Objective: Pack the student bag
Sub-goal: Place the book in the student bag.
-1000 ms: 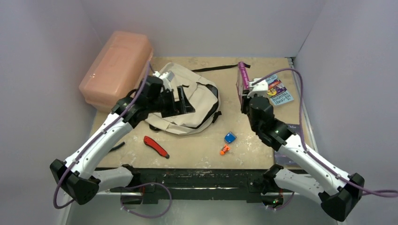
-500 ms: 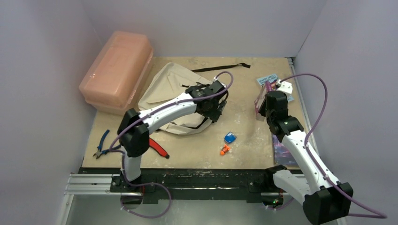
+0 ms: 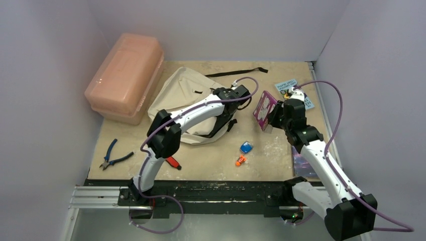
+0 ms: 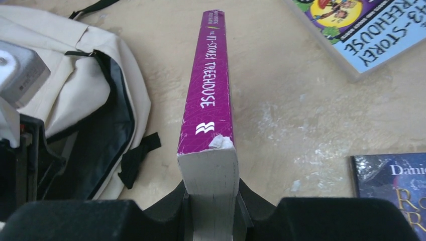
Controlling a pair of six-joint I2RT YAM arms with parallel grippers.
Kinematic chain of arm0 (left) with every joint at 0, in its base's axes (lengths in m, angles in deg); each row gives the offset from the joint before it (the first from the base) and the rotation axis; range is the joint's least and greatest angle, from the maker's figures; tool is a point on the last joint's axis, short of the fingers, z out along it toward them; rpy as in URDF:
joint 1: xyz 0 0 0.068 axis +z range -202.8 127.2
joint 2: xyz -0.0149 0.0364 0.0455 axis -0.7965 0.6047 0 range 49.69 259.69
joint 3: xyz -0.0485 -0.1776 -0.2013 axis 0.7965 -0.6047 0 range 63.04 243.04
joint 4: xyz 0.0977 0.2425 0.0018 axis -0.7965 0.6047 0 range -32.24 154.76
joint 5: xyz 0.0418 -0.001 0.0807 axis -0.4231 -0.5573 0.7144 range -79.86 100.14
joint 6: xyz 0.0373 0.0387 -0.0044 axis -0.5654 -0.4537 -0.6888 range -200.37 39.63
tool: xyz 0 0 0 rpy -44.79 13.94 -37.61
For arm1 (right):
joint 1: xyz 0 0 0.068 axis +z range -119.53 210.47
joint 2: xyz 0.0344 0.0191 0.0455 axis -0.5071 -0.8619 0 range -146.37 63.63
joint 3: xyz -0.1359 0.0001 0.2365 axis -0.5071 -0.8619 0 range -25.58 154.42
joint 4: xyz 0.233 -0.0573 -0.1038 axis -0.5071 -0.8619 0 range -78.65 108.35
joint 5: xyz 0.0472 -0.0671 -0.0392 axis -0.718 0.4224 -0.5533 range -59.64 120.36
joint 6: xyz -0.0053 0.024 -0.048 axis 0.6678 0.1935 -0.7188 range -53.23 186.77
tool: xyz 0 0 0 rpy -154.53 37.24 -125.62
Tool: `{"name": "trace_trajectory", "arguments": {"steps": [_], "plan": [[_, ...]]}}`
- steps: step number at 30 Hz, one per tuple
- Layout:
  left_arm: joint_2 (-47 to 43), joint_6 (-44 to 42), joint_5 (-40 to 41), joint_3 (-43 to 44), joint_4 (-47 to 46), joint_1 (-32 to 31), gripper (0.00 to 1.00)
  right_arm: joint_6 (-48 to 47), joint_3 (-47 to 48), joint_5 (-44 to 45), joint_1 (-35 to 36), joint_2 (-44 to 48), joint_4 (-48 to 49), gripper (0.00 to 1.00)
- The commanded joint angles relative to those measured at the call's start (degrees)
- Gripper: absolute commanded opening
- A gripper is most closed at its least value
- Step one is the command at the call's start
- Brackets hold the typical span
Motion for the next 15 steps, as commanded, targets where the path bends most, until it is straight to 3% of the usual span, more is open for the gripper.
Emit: {"name": "trace_trajectory", "arguments": {"steps": [1,5,11,15], "plan": [[-8.5,0.19,2.94,0.39,0.83,2.73,0.13,1.3,1.72,-7.34,-0.09,-0.26,6.0,0.0],[-15.57,-0.71,-0.16,-0.72,-1.04,3.86,0.0,5.14,3.28,-19.55,-0.1,-2.27,7.59,0.0],[-19.79,-1.04,-1.62,1.88,1.38,5.29,0.0,19.36,1.75,-39.08,-0.71,-5.94,18.02,0.0],[-21.46,-2.74,-1.29,1.97,1.4,5.78,0.0,27.58,-0.45,-44.81,-0.93,-9.44,26.71,0.0]]}}
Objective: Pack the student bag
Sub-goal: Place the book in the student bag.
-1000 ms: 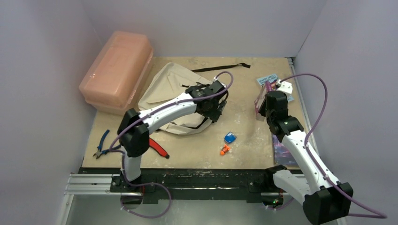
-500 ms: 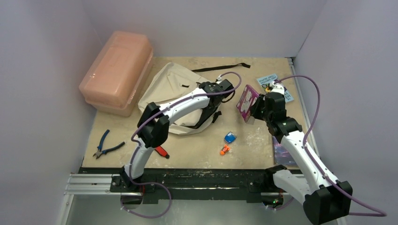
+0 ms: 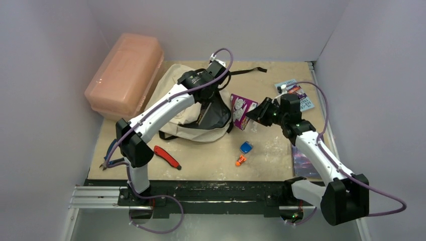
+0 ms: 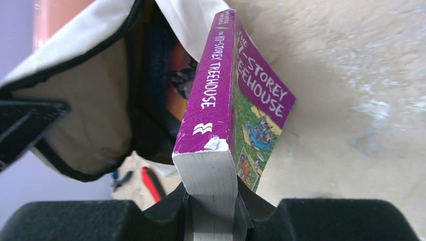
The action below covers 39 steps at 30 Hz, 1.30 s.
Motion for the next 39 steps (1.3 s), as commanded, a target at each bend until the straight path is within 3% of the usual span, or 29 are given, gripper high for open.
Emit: {"name": "trace_trajectory", "arguments": {"steps": [1,7,10,15,23,33,39], "plan": [[-2.82,-2.66,-0.22,2.28,-0.9,0.21,0.0,12.46,0.17,-14.09,-0.2,-2.31,17.3,0.0],[-2.67,-3.66,-0.69,1.65,-1.24,0.99,0.0,-3.06,11.0,1.56,-0.38,1.11,0.28,0.0],[-2.26,-3.92,-3.38,1.27,-2.31,1.47,0.0,-9.03,13.95,0.35,-0.27,0.66,-3.58,0.0],[-0.66,-4.24,-5.68,2.9,-2.49,2.14,0.0,-12.71,11.74,-11.0,-0.23,-1.37,-2.85,0.0],[-1.37,-4.22,-8.49,2.29,-2.84,2.22,0.0,9.36,0.58,-25.34,-0.23,-3.07,19.75,0.0],[-4.07,-1.52,-19.14,-1.54,-4.76,2.17,0.0,39.07,-8.72,-22.95,-0.23,-16.36,58.48,0.0],[-4.11,0.41,-25.63,-0.44,-6.2,1.4,0.0,48.57,-7.74,-25.03,0.25,-27.89,75.05,0.0]]}}
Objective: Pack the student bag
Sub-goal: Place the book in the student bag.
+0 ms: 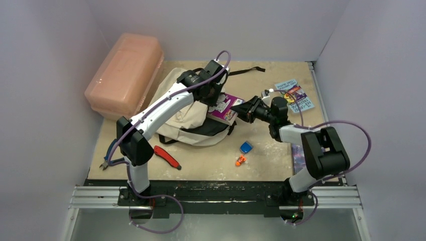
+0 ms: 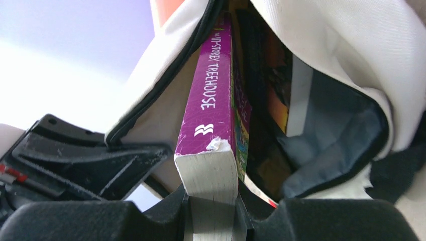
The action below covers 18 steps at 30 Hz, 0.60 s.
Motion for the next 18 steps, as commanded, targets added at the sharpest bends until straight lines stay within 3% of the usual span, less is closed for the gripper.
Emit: {"name": "trace_trajectory", "arguments": {"steps": [1,11,18], "plan": [[-4.06,2.57,-8.67,2.3,-4.87,-1.22,0.0,11.17,1.84,-3.76,0.84,-4.82,23.09,0.0],[-2.85,2.61,-9.64,4.44,-3.7,-1.34,0.0,6.19,6.19,3.96,8.34,-15.03,27.85,0.0],[-2.99,2.35,-6.87,4.86,-1.77,-1.34,0.0,3.01,10.22,12.42,12.52,-25.35,38.15,0.0]]}}
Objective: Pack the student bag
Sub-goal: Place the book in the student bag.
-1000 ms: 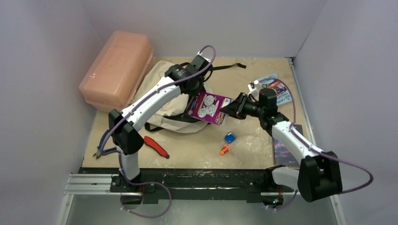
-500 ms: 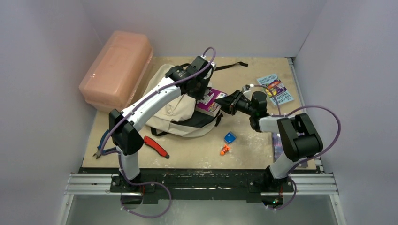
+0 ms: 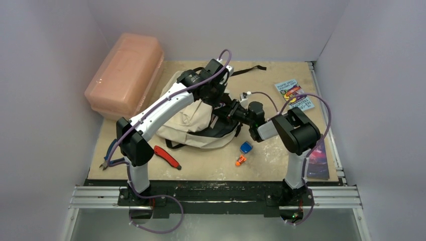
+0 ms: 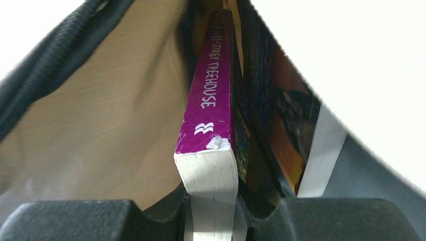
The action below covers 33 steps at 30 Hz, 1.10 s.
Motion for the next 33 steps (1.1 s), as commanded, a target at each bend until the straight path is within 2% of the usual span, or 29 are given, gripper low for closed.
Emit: {"name": "trace_trajectory", "arguments": {"steps": [1,6,9,13,17,21,23,26,28,33], "plan": [[-2.95,0.47,1.29,3.43,-0.41,-0.55,0.0,-0.73,5.37,6.31,1.41,-4.92,17.57,0.0],[-3.29,-1.55,-0.55,3.65,-0.59,-0.59,0.0,-1.15,10.15,8.59,2.89,-10.32,18.36,0.0],[-3.01,-1.24,-1.03,4.05,-0.66,-0.55,0.0,-3.71,11.13,13.25,4.33,-10.04,15.31,0.0],[-2.85,-1.01,-1.33,3.84,-0.58,-0.55,0.0,-7.11,14.18,14.67,5.85,-10.05,9.02,0.0],[-3.34,-1.28,-0.19,3.04,-0.49,-0.57,0.0,-9.63,13.28,15.94,6.93,-9.62,4.64,0.11],[-3.53,-1.32,0.86,2.61,-0.63,-0.55,0.0,-9.44,10.46,16.26,7.03,-9.51,7.77,0.29],[-3.39,-1.34,1.08,2.75,-0.62,-0.55,0.0,-11.21,9.48,15.9,7.03,-7.92,5.64,0.4],[-3.53,-1.7,1.81,2.55,-0.6,-0.55,0.0,-15.88,8.6,17.54,7.01,-3.49,-3.32,0.65],[-3.49,-1.89,2.2,2.41,-0.71,-0.47,0.0,-18.57,9.1,18.16,6.99,-0.55,-10.82,0.78],[-2.98,-2.03,2.24,2.56,-0.95,-0.37,0.0,-24.58,13.27,19.62,7.07,4.95,-28.37,0.92]]}}
